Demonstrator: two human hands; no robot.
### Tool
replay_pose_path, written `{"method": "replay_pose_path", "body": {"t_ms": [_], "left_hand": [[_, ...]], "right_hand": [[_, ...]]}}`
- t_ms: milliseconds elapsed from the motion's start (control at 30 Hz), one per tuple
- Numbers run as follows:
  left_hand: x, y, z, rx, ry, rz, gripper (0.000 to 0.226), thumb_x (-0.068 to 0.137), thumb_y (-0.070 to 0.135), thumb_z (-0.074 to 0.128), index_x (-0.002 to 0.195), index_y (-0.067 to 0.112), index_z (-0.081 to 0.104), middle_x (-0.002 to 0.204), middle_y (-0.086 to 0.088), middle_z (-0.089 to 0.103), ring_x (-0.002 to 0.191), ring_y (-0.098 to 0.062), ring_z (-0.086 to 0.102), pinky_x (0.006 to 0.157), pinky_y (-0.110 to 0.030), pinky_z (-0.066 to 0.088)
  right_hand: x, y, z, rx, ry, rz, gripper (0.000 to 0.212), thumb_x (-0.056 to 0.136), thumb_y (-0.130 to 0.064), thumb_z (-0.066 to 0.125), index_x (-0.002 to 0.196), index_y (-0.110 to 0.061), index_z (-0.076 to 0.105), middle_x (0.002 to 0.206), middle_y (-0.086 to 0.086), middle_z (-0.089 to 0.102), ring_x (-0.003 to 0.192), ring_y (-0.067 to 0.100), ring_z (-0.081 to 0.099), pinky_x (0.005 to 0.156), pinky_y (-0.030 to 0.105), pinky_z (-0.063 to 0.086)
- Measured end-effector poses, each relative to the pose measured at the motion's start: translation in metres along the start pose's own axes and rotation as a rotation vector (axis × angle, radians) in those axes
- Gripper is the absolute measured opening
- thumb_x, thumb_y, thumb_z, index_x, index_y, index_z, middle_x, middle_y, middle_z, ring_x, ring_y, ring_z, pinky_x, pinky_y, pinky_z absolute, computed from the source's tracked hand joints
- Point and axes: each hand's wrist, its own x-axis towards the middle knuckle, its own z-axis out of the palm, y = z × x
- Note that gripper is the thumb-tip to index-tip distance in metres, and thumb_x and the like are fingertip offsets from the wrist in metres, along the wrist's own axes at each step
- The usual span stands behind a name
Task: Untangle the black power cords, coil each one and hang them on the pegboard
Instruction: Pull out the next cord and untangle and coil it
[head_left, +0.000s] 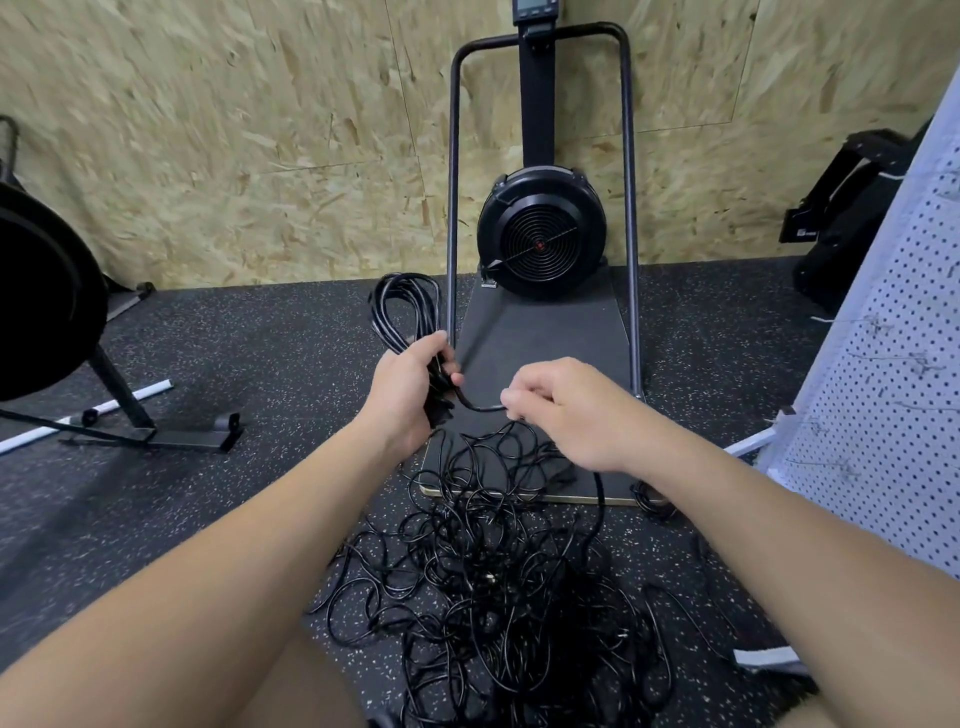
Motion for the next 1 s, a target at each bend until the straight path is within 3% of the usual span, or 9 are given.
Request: {"method": "replay_pose_path", "body": {"t_ms": [167, 300, 400, 500, 633, 733, 833, 900, 1000], "left_hand": [[-0.024, -0.005, 0.022, 0.153, -0.258, -0.095, 0.039, 0.107, 0.05, 0.067, 0.115, 0.011, 0.067, 0.084, -0.002, 0.059, 0.069, -0.016, 0.053, 0.056, -0.024, 0.049], [-0.036, -0.019, 0.032, 0.227, -0.497, -0.221, 0.059, 0.09, 0.08, 0.069, 0.091, 0.022, 0.07, 0.086, 0.003, 0.056, 0.07, -0.012, 0.048, 0.068, -0.026, 0.042], [-0.038, -0.028, 0.034, 0.226, -0.605, -0.185, 0.033, 0.09, 0.05, 0.087, 0.09, 0.022, 0.07, 0.087, 0.002, 0.058, 0.074, -0.011, 0.049, 0.067, -0.023, 0.045], [-0.04, -0.026, 0.033, 0.247, -0.673, -0.15, 0.014, 0.098, 0.004, 0.074, 0.098, 0.013, 0.064, 0.086, 0.001, 0.061, 0.069, -0.011, 0.052, 0.061, -0.022, 0.043], [-0.038, -0.024, 0.031, 0.172, -0.627, -0.179, 0.018, 0.1, -0.002, 0.065, 0.118, 0.001, 0.063, 0.085, -0.003, 0.059, 0.067, -0.01, 0.05, 0.059, -0.02, 0.043], [-0.031, -0.025, 0.028, 0.141, -0.532, -0.182, 0.008, 0.101, 0.011, 0.068, 0.108, 0.008, 0.07, 0.078, -0.001, 0.055, 0.065, -0.012, 0.046, 0.057, -0.02, 0.04], [-0.026, -0.023, 0.028, -0.002, -0.417, -0.172, 0.02, 0.103, 0.01, 0.067, 0.122, 0.005, 0.066, 0.082, -0.002, 0.055, 0.065, -0.011, 0.045, 0.055, -0.019, 0.043], [-0.022, -0.021, 0.026, -0.084, -0.36, -0.154, 0.023, 0.102, 0.011, 0.069, 0.124, 0.005, 0.065, 0.086, -0.003, 0.055, 0.068, -0.012, 0.045, 0.056, -0.02, 0.044], [-0.017, -0.02, 0.022, -0.114, -0.319, -0.101, 0.028, 0.1, 0.012, 0.074, 0.125, 0.004, 0.064, 0.088, -0.003, 0.055, 0.069, -0.012, 0.046, 0.059, -0.021, 0.042]], "right_hand": [[0.004, -0.003, -0.01, 0.231, 0.085, 0.033, 0.046, 0.116, -0.043, 0.047, 0.077, -0.022, 0.06, 0.055, -0.017, 0.047, 0.055, 0.012, 0.037, 0.06, 0.032, 0.034], [0.008, 0.002, -0.006, 0.216, 0.196, 0.078, 0.05, 0.115, -0.04, 0.05, 0.076, -0.013, 0.063, 0.052, -0.014, 0.055, 0.048, 0.003, 0.046, 0.063, 0.031, 0.038], [0.01, 0.005, 0.0, 0.142, 0.241, 0.092, 0.047, 0.111, -0.04, 0.061, 0.068, -0.022, 0.068, 0.059, -0.008, 0.068, 0.054, 0.003, 0.06, 0.064, 0.037, 0.049], [0.009, 0.006, -0.003, 0.216, 0.294, 0.146, 0.04, 0.105, -0.047, 0.067, 0.079, -0.018, 0.077, 0.066, -0.002, 0.076, 0.064, 0.017, 0.073, 0.07, 0.039, 0.06], [0.007, 0.011, -0.009, 0.568, 0.334, 0.331, 0.053, 0.107, -0.053, 0.06, 0.09, -0.004, 0.073, 0.076, 0.012, 0.081, 0.075, 0.032, 0.081, 0.08, 0.05, 0.069], [0.004, 0.02, -0.006, 0.433, 0.247, 0.38, 0.04, 0.101, -0.052, 0.071, 0.098, -0.013, 0.077, 0.085, 0.0, 0.083, 0.081, 0.017, 0.082, 0.09, 0.048, 0.067], [0.001, 0.029, -0.004, 0.331, 0.144, 0.418, 0.037, 0.087, -0.044, 0.09, 0.111, -0.021, 0.072, 0.089, -0.004, 0.083, 0.09, 0.015, 0.081, 0.097, 0.044, 0.062], [0.001, 0.034, -0.002, 0.306, 0.14, 0.441, 0.049, 0.081, -0.031, 0.097, 0.118, -0.021, 0.066, 0.092, 0.0, 0.083, 0.084, 0.013, 0.081, 0.089, 0.04, 0.062], [0.002, 0.035, 0.0, 0.42, 0.233, 0.459, 0.035, 0.084, -0.011, 0.094, 0.11, -0.008, 0.07, 0.092, 0.015, 0.081, 0.072, 0.017, 0.081, 0.076, 0.04, 0.068]]}}
